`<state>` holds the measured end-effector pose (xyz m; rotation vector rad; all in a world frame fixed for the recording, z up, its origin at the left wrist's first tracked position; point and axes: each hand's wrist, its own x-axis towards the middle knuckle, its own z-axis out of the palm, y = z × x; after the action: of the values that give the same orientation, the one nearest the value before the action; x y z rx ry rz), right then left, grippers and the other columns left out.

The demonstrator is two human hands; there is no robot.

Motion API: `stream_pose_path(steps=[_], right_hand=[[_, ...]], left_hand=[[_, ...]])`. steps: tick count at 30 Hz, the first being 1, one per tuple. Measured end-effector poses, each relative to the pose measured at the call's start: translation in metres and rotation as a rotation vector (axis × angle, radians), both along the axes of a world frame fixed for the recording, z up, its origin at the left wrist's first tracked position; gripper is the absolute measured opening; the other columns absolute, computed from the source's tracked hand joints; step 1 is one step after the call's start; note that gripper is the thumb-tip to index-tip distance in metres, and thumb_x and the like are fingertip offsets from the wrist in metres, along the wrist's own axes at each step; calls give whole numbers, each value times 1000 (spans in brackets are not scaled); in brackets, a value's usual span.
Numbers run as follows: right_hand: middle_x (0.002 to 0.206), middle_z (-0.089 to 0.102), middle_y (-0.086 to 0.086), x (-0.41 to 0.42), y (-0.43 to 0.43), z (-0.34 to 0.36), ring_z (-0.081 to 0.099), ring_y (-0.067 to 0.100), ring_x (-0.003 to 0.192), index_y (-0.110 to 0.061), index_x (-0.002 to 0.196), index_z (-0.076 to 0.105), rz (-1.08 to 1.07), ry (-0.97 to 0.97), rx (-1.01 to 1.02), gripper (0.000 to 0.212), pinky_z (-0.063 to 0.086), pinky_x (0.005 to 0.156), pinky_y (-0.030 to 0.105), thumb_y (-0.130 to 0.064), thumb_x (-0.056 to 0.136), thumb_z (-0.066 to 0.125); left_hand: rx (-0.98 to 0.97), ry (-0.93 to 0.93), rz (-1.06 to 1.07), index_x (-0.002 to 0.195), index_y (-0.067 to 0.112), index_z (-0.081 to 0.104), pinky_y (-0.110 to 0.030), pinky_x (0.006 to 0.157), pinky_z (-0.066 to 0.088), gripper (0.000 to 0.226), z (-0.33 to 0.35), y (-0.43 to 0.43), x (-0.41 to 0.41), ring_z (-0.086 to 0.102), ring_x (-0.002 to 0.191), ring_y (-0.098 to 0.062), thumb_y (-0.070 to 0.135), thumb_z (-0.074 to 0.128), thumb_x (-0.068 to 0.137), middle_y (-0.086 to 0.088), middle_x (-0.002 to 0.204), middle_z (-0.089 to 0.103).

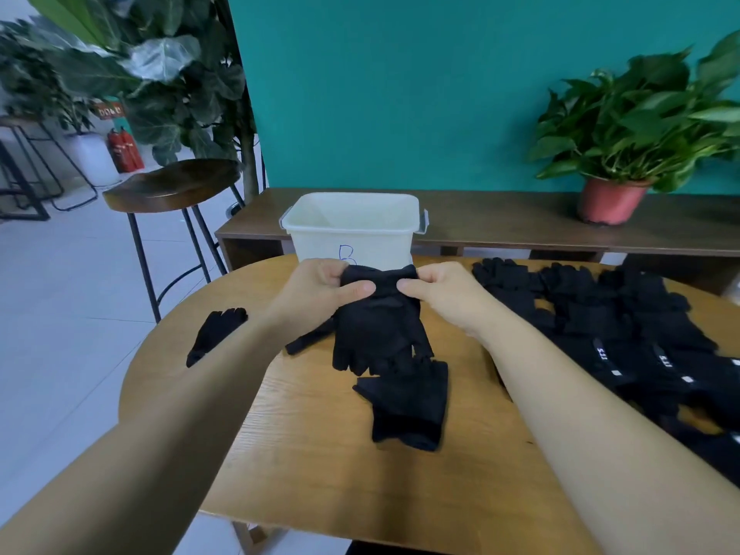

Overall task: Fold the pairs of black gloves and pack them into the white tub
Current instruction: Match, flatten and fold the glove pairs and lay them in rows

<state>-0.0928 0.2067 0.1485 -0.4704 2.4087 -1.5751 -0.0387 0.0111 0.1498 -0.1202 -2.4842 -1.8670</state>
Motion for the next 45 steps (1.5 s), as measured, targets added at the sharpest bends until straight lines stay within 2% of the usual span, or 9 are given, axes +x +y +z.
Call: stream_pose_path(steps=[6, 9, 14, 19, 23, 29, 36, 42, 45], right_hand=[[80, 62, 27, 3, 0, -10, 50, 19, 67, 11, 87, 63, -245, 91, -63, 34, 40, 67, 32, -22, 93, 63], [68, 62, 10, 12, -5, -12, 54, 17, 63, -1, 75, 66, -228, 115, -60, 24, 44, 65, 34, -20, 89, 65], [102, 73, -10, 34, -5, -7, 64, 13, 107, -30, 100, 74, 105, 75, 32, 35, 50, 95, 28, -4, 83, 58], [96, 65, -1, 26, 14, -10, 62, 18, 91, -20, 96, 61, -193, 145, 22, 18, 52, 76, 31, -11, 83, 68], [115, 63, -8, 28, 12, -20, 63, 6, 96, -21, 123, 52, 88, -112, 52, 45, 47, 66, 18, -15, 84, 73], [80, 72, 2, 25, -3, -41, 67, 7, 62, -1, 93, 71, 25, -170, -106, 8, 50, 54, 17, -6, 92, 66], [74, 69, -6, 16, -40, -60, 58, 12, 73, -23, 81, 76, 44, 119, 31, 19, 46, 73, 30, -10, 90, 66], [130, 63, -10, 45, -67, -114, 34, 14, 142, -35, 126, 66, 353, 650, 685, 33, 16, 115, 34, -20, 99, 55], [131, 65, 4, 58, -68, -141, 40, 24, 140, -28, 119, 71, 416, 756, 794, 32, 21, 116, 42, -14, 91, 63]], left_hand=[[-244, 157, 424, 112, 24, 68, -10, 71, 44, 21, -14, 3, 3, 64, 94, 3, 32, 67, 93, 15, 103, 69], [-75, 45, 237, 107, 27, 72, -12, 75, 49, 19, -20, 22, 11, 67, 95, 0, 39, 60, 97, 16, 100, 74], [8, 9, 169, 104, 18, 71, -30, 75, 57, 19, -21, 32, 9, 72, 87, -22, 33, 65, 95, -4, 92, 76], [27, -57, 125, 99, 19, 73, -37, 73, 57, 10, -24, 14, 9, 71, 89, -26, 19, 64, 97, -3, 88, 76], [19, -125, -8, 107, 20, 72, -28, 84, 57, 14, -24, 7, 13, 72, 99, -16, 21, 67, 94, 3, 101, 77], [-14, -136, -116, 109, 10, 71, -22, 81, 54, 25, -32, -11, 18, 72, 97, -16, -4, 67, 89, -2, 101, 77], [-231, 163, 6, 100, 12, 74, -20, 60, 49, 26, -28, -42, 37, 66, 64, -8, -8, 61, 91, 8, 71, 72], [-708, 141, 62, 90, 43, 73, -27, 76, 53, 37, -116, -80, 77, 65, 88, -5, 7, 73, 84, 18, 91, 70], [-863, 201, -20, 100, 39, 75, -23, 94, 49, 35, -148, -86, 89, 62, 107, -2, 11, 77, 78, 16, 108, 73]])
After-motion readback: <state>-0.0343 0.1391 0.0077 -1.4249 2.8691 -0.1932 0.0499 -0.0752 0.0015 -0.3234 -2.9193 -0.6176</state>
